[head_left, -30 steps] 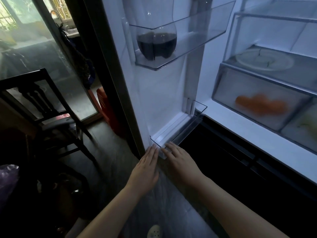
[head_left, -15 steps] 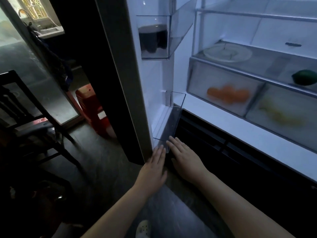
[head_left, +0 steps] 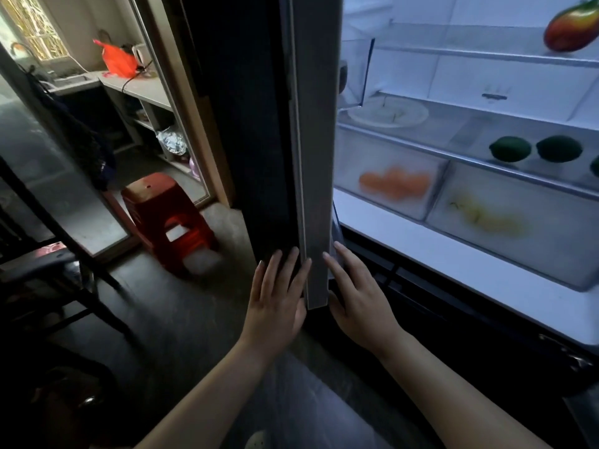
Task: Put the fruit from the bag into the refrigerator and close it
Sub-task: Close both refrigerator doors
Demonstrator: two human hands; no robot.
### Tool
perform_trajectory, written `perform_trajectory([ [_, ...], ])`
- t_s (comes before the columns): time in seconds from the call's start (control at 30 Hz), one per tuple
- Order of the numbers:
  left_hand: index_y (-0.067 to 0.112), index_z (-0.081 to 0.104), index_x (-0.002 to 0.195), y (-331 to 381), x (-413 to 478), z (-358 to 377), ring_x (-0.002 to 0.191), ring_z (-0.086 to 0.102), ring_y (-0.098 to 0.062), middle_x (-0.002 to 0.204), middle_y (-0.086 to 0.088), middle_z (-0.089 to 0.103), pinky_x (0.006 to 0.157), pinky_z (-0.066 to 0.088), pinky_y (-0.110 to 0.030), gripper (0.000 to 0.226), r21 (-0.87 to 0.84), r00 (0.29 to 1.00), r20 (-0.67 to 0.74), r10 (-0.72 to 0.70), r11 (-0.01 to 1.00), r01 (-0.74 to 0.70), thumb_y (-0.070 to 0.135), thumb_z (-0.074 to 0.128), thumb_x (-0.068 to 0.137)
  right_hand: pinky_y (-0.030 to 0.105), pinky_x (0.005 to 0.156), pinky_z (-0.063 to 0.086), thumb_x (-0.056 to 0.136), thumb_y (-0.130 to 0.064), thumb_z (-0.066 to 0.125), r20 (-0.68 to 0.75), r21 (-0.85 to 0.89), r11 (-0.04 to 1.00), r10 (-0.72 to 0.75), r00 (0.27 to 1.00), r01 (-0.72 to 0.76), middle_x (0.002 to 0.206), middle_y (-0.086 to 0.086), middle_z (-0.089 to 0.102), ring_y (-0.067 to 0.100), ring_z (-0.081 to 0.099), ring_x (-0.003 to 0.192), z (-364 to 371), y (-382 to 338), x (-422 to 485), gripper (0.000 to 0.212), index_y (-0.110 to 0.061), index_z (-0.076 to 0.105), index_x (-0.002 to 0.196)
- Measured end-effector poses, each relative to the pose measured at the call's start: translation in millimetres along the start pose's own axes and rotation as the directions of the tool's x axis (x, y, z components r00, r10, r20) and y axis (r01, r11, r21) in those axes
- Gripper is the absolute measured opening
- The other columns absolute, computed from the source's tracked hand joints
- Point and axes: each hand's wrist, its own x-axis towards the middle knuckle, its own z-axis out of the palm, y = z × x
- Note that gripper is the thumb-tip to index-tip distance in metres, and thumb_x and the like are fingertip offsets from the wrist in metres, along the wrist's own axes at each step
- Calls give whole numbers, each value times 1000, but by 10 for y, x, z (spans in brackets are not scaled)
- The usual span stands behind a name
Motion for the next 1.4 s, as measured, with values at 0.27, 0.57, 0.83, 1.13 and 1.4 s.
perform_trajectory([
  [0.27,11,16,150,195,275,-10,145,8,-25,159,-7,9,114,16,-48,85,94,996,86,2,995,-10,30,61,80,43,115,22,88,-19,51,98,-143,989,-21,995,35,154,17,21,29,12,144,-9,281,20,63,-7,28,146],
  [0.57,8,14,150,472,600,2,146,2,-23,159,-8,5,115,11,-46,82,145,985,127,119,980,-138,34,56,83,43,114,25,85,-19,59,128,-172,981,118,985,-95,157,14,10,25,7,145,-137,654,-14,71,-10,26,147],
  [0.83,15,14,150,92,932,-53,143,14,-21,156,-8,14,115,17,-39,88,-234,996,-20,90,968,-92,29,67,81,40,115,25,87,-21,62,-59,-141,984,106,993,-113,155,12,14,25,15,144,-235,508,132,69,-9,29,146],
  [1.13,23,10,150,-286,1305,158,136,30,-28,153,-11,18,110,30,-43,93,-336,961,-138,238,902,-271,40,66,78,42,114,25,86,-28,67,-294,-142,981,86,952,-132,149,15,26,30,24,140,-174,410,480,65,-7,36,140],
  [1.4,23,31,141,-354,1573,363,123,39,-31,140,-11,31,100,38,-44,72,-345,892,-337,301,842,-414,42,64,80,44,104,40,80,-19,73,-460,-194,960,93,883,-202,141,14,31,28,37,132,-89,430,573,62,-11,39,132],
])
